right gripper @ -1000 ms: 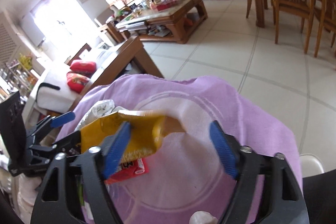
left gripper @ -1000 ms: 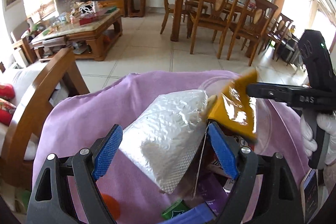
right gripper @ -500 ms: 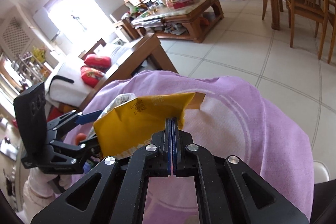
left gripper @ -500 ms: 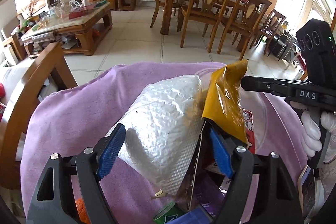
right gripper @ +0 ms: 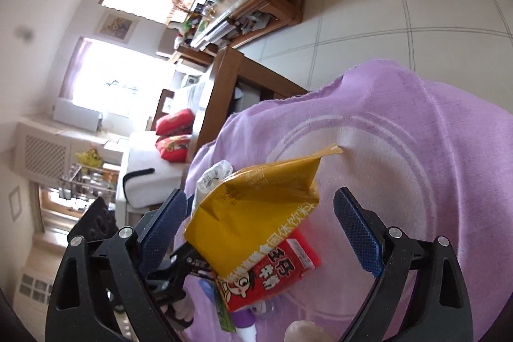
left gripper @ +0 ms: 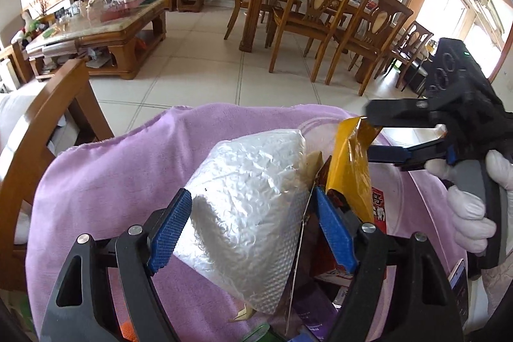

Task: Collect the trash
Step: 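Grasp the white foil packet with the left tool while the right tool grasps the yellow snack bag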

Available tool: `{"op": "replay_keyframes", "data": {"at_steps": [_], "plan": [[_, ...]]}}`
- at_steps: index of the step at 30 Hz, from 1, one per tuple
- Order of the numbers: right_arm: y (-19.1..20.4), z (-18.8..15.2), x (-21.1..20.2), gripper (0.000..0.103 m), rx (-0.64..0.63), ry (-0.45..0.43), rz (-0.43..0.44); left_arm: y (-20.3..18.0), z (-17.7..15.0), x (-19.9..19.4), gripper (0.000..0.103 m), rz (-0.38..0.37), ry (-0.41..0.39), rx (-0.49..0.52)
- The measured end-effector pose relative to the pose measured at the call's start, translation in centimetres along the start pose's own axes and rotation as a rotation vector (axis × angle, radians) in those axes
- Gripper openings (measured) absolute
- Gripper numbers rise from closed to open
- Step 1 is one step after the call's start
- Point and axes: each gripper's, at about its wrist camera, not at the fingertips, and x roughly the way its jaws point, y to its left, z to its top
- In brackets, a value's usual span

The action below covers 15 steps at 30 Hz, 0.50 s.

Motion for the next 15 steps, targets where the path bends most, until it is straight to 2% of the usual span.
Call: {"op": "replay_keyframes", "data": {"at_steps": [1,2,3,4,6,11,12,15], "plan": [[0.1,0.1,0.5,0.071,0.002,0.008,-0.007,0.0,0.0,-0.1,0.077,-0.003,-0.003,-0.001],[0.2,0.2,0.9,0.069,0.002,0.011,-0.003,0.2,0.0,-0.1,0.077,-0.006,-0.004,0.001],[0.5,0.3,1.6,0.057,0.001,0.015,0.010,0.2,-0.1,-0.1,0.076,-0.009,-0.005,0.001],[0.7,0.2,2.0,0.052,-0.002,0.021,0.017,0.3,-0.2,-0.1,0.075,-0.010,-0.004,0.004],[1.3,0.2,2.2,0.028,-0.018,0.018,0.018,0.0,-0.4,-0.3,0.068,-0.029,-0.016,0.018],[2.9,-0.4,0.8,0.015,-0.099,-0.030,0.007,-0.6,-0.5,-0.8,0.052,-0.051,-0.022,0.024],[3.2,-0.6,0.4,0.013,-0.113,-0.044,-0.003,-0.4,-0.5,-0.9,0.050,-0.049,-0.026,0.014],[3.9,-1.0,-1.7,0.013,-0.153,-0.099,-0.007,0.7,-0.7,-1.3,0.050,-0.095,-0.037,-0.055]]}}
